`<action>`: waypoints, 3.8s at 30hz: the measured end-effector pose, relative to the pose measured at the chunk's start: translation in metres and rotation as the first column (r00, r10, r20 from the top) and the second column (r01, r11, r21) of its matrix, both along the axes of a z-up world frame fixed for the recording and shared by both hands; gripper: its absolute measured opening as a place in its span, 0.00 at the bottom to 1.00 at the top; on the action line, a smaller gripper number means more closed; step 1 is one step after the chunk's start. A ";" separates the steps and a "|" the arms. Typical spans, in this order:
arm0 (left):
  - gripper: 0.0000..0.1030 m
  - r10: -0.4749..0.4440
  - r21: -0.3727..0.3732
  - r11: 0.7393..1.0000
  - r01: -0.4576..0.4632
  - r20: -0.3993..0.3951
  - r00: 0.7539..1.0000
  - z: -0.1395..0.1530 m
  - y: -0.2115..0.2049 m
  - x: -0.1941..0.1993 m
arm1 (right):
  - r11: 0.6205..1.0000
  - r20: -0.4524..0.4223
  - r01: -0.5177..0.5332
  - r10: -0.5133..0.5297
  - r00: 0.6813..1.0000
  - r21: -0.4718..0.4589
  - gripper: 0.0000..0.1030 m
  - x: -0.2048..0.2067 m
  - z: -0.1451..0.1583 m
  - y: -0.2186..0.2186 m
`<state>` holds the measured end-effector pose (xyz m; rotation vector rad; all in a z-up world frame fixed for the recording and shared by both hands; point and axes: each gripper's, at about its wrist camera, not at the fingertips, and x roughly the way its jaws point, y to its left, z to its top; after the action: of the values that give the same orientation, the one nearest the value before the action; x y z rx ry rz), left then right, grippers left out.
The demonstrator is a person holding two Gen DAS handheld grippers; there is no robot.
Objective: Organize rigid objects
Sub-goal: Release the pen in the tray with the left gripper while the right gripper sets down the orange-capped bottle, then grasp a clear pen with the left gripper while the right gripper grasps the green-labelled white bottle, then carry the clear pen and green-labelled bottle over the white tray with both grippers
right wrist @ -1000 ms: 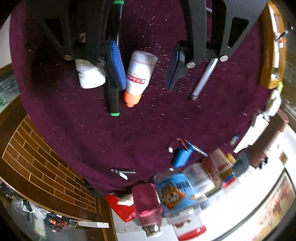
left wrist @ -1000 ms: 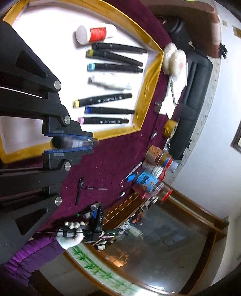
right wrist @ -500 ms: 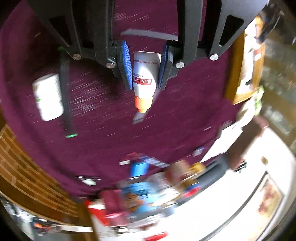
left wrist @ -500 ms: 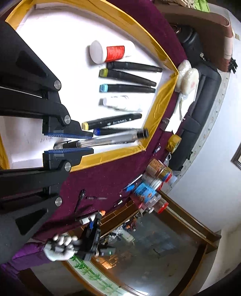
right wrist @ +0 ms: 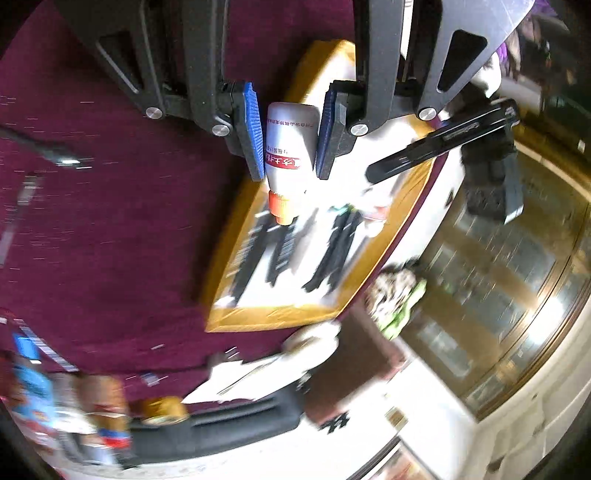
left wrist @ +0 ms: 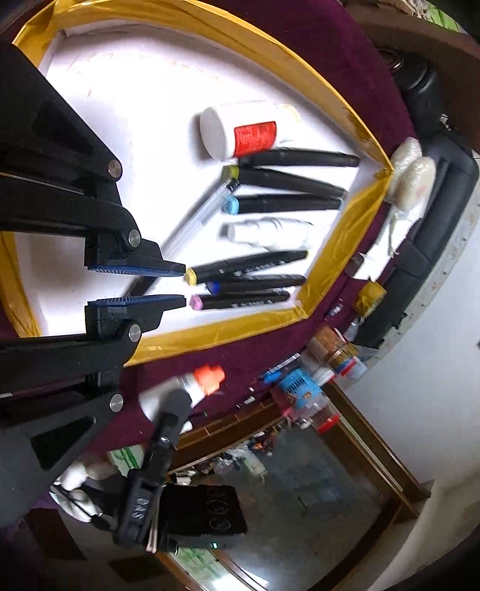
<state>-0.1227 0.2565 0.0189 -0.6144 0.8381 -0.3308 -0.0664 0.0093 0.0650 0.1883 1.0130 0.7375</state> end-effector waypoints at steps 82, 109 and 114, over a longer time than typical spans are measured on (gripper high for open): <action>0.69 -0.452 0.518 0.739 0.431 -0.092 0.887 0.007 -0.351 0.143 | 0.654 0.047 0.756 -0.756 0.653 0.027 0.29 0.039 -0.056 -0.368; 0.06 -0.432 0.557 0.742 0.374 -0.028 0.901 0.002 -0.355 0.143 | 0.658 0.036 0.753 -0.753 0.657 0.028 0.29 0.040 -0.057 -0.370; 0.07 -0.421 0.455 0.811 0.367 0.020 0.907 0.021 -0.327 0.119 | 0.617 0.020 0.786 -0.787 0.617 0.050 0.29 0.036 -0.058 -0.381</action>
<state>-0.0034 -0.0701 0.0403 0.0171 0.8864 -0.5312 -0.0301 -0.3718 0.0070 0.6114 0.7590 -0.0676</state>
